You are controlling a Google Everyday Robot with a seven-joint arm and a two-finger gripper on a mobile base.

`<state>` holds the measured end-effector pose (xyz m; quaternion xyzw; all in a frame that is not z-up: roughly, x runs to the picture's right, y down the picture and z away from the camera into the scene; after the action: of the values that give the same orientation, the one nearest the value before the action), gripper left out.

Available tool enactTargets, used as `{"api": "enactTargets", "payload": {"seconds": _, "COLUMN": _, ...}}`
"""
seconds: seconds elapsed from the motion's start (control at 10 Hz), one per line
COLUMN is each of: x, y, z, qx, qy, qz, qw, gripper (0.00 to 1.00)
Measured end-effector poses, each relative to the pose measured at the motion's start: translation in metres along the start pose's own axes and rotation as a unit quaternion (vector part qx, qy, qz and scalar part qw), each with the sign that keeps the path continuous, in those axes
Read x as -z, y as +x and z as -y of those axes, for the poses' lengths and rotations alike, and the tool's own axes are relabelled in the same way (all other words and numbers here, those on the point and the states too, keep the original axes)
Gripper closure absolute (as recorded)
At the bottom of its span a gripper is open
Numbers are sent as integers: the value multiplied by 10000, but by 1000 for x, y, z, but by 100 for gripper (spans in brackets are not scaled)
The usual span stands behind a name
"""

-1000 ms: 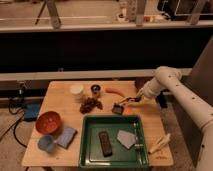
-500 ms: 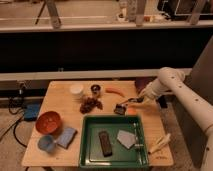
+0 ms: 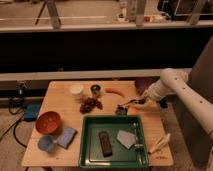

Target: Wipe purple bowl with brush

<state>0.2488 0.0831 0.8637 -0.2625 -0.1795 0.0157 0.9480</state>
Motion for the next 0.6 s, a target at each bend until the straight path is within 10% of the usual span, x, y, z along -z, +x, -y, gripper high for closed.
{"api": "enactTargets", "payload": {"seconds": 0.6, "x": 20, "y": -11, "z": 13, "qx": -122, "qy": 207, "qz": 444, "qw": 9987, "gripper": 100}}
